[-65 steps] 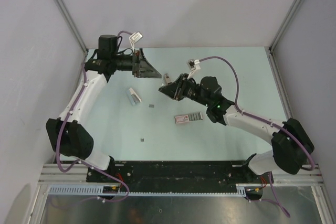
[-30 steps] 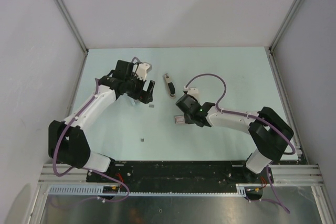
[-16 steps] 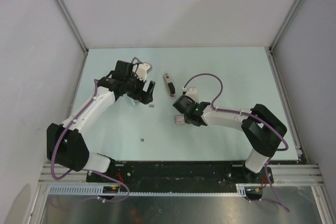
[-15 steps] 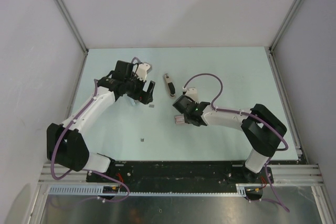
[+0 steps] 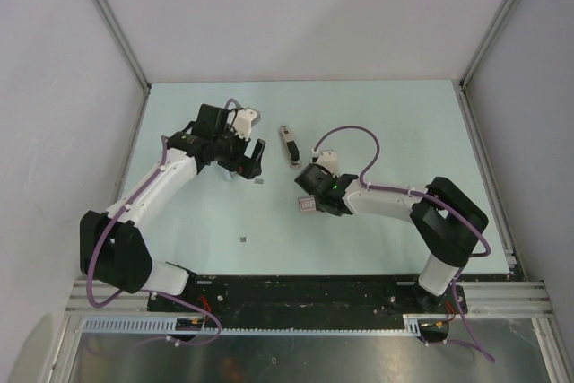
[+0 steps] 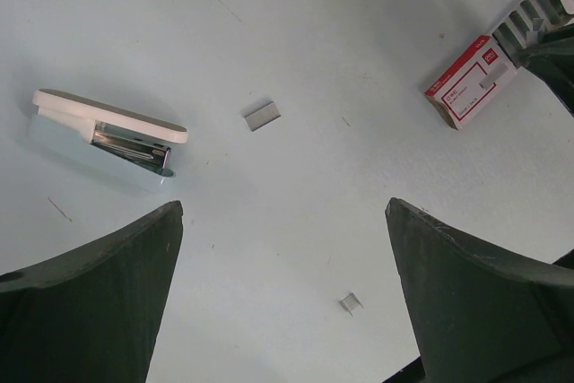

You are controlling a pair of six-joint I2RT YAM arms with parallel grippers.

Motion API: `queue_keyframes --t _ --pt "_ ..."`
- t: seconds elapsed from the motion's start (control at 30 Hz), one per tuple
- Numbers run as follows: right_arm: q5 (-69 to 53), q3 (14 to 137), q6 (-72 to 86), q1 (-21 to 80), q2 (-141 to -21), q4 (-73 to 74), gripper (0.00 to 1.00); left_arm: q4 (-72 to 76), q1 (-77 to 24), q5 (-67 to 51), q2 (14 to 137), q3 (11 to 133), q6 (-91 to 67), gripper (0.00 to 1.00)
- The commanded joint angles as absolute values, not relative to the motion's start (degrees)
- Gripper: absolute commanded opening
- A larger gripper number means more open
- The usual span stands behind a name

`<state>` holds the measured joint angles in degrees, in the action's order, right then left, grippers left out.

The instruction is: Unload the staples from the stapler

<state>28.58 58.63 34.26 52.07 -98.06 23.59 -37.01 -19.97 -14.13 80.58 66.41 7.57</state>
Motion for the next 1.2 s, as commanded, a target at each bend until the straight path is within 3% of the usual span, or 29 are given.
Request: queue_keyframes --t 0.0,1.17 --pt "31.02 60.64 34.55 52.47 -98.63 24.63 0.00 -36.29 -20.39 -15.09 78.25 66.44 10.04 0.99" --pt "28.91 60.60 31.18 52.45 -99.82 21.67 0.04 -36.28 -20.57 -14.69 78.09 66.40 10.51 0.99"
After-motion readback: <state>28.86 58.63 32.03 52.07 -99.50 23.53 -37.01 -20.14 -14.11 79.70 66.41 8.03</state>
